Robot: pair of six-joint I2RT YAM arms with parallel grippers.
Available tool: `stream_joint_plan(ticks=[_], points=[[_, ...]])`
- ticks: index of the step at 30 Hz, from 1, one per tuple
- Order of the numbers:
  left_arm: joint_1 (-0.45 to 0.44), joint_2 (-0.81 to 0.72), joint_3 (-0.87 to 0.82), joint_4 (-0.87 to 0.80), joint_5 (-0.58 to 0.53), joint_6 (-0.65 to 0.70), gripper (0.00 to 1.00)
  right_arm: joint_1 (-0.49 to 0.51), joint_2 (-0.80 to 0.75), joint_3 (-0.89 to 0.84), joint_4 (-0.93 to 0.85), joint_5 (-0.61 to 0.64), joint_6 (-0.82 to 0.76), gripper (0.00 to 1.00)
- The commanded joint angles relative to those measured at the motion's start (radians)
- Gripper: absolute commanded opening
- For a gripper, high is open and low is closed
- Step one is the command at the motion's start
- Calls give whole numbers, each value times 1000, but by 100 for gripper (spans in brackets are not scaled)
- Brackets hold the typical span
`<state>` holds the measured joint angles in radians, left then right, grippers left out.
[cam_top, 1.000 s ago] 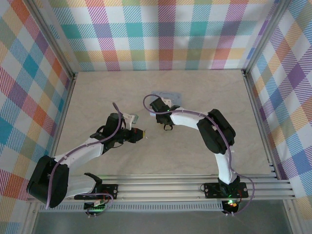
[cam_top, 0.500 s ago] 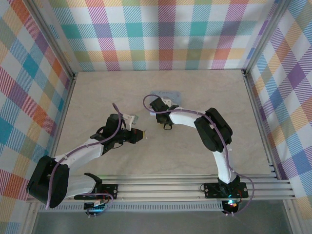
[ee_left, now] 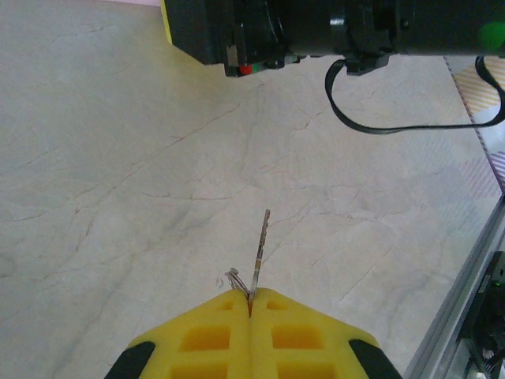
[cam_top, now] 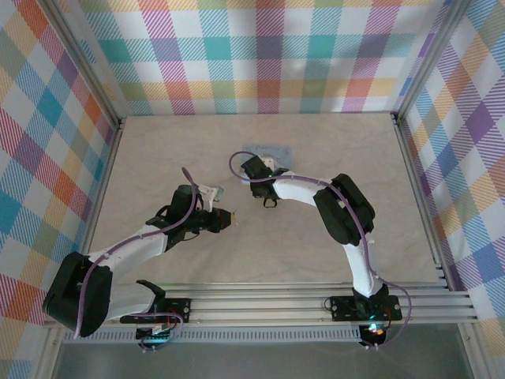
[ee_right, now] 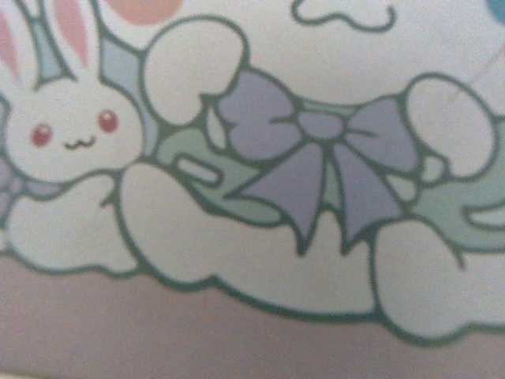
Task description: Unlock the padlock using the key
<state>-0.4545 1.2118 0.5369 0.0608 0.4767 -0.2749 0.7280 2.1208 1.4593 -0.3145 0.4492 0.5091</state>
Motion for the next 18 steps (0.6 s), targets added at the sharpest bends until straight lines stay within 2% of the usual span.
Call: stream_joint_plan(ticks=[1, 7, 10, 14, 18], points=[[13, 4, -18, 37, -13, 5, 0, -16, -23, 24, 4, -26, -32, 15], [13, 13, -15, 40, 1, 23, 0, -25, -69, -8, -13, -80, -34, 6], [13, 14, -18, 67, 28, 28, 0, -41, -124, -53, -31, -183, -22, 0], [0, 9, -39, 129, 39, 31, 0, -71, -217, -134, -49, -308, 28, 0], [-47, -10, -80, 227, -14, 54, 0, -84, -300, -170, -120, -388, 44, 0]])
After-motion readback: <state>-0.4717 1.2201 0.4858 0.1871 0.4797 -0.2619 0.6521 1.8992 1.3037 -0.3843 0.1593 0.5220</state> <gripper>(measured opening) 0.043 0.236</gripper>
